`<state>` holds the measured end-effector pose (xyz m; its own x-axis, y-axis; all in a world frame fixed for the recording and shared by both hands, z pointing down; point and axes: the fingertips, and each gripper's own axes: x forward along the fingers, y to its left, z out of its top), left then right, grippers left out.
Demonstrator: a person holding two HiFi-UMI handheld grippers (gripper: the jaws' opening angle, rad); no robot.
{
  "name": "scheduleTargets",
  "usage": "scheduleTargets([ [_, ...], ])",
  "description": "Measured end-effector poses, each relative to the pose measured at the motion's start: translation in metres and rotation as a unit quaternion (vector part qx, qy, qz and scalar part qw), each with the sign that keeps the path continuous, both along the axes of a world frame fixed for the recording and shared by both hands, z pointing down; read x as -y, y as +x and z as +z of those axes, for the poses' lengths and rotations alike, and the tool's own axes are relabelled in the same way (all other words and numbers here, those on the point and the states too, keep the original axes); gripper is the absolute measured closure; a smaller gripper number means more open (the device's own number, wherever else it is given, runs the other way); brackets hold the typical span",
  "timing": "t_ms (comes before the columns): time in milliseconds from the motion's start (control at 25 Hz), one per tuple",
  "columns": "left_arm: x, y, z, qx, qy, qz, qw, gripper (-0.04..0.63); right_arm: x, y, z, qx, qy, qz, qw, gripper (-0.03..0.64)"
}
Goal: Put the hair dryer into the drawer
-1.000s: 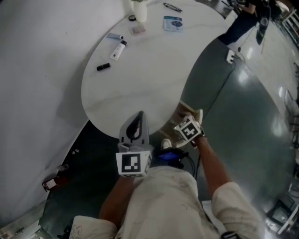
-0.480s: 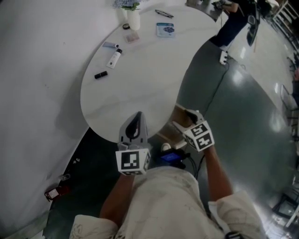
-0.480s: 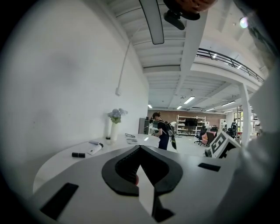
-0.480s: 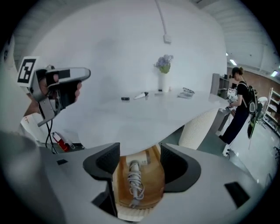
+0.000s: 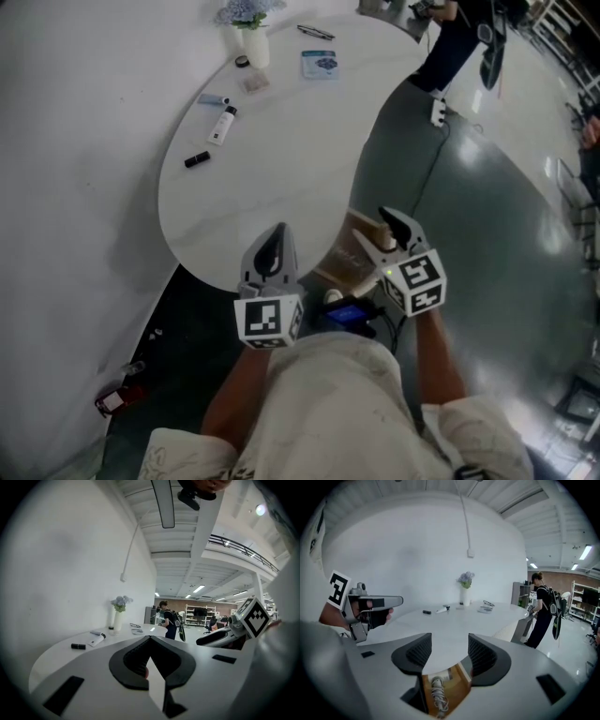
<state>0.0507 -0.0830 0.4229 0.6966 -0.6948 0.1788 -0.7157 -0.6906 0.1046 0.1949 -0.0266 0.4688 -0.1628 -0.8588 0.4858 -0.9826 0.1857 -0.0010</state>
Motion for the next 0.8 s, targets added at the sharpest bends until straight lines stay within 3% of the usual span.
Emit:
scheduleTargets([
  [200, 0.003, -0.002, -0.006, -0.006, 0.006, 0.002, 1.0000, 0.594, 0.000, -0.004, -0.031, -0.004, 0.050, 0.019, 0.999, 0.435],
  [440, 0.013, -0.012, -0.014, -0.016, 0.013, -0.012, 0.9997, 0.594, 0.006, -0.018, -0.061, -0.006, 0.113, 0.040, 0.993, 0.611],
  [800, 0.020, -0.037, -0.026, -0.011, 0.016, -0.039, 0.9990, 0.594, 0.026, -0.052, -0.093, -0.013, 0.162, 0.021, 0.986, 0.611],
])
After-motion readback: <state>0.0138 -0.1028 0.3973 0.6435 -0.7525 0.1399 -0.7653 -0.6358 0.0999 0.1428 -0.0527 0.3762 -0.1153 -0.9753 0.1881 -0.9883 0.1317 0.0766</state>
